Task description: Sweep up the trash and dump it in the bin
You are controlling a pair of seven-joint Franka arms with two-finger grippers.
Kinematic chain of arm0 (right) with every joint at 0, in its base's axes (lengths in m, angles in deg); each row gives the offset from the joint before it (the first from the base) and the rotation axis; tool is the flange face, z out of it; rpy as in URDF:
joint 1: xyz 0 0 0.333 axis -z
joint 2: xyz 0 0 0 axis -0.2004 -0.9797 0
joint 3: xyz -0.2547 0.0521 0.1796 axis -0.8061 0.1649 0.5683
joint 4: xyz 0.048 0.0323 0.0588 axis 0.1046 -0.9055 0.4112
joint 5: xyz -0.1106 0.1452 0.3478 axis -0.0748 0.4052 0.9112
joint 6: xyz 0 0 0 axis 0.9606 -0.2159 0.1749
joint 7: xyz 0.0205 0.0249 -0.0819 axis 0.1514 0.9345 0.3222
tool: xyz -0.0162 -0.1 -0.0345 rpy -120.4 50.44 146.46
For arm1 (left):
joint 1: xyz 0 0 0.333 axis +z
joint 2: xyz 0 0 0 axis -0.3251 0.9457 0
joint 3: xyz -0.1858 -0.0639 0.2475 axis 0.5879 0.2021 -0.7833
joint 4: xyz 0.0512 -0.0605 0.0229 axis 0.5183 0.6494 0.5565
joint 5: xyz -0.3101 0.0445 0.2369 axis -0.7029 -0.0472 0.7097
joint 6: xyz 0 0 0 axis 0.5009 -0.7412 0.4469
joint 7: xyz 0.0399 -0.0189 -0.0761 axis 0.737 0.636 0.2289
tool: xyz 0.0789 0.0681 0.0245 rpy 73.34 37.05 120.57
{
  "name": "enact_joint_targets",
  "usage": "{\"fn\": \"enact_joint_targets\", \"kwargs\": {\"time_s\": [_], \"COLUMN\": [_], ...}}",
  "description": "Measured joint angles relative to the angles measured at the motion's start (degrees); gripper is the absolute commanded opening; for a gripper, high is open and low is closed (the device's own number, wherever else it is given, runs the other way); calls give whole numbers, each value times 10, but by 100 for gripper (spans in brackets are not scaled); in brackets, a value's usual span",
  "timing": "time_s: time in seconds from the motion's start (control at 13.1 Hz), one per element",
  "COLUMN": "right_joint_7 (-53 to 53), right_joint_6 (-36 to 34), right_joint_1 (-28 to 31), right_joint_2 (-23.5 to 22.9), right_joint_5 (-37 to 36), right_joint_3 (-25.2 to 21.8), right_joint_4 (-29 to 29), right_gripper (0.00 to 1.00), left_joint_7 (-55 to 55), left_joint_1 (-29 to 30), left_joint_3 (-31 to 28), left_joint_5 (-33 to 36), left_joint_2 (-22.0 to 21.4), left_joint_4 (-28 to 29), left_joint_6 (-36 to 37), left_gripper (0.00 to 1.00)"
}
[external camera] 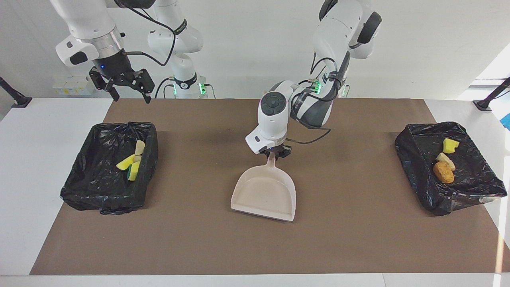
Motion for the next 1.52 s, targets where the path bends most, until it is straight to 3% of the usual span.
{"fn": "enact_joint_targets", "kwargs": {"time_s": [0.08, 0.15, 0.46, 0.84, 1.52], "right_joint_7": [0, 0, 0, 0, 0], "right_joint_6": [0, 0, 0, 0, 0], "right_joint_1": [0, 0, -2, -2, -3], "right_joint_2": [0, 0, 5, 18, 26], "right_joint_5": [-1, -1, -1, -1, -1], "right_joint_3": [0, 0, 0, 1, 1], "right_joint_4": [0, 0, -12, -31, -43], "right_gripper": [100, 100, 100, 100, 100], "left_joint_7": [-7, -9, -41, -46, 178], "left_joint_1": [0, 2, 19, 76, 251], "left_joint_3": [-1, -5, -17, -22, -24], "left_joint_5": [1, 1, 1, 2, -1], "left_joint_2": [-2, -10, -56, -62, -126], "left_joint_4": [-8, -15, -14, -14, -14], "left_joint_6": [1, 4, 29, 33, 64], "left_gripper": [66, 100, 100, 100, 100]}}
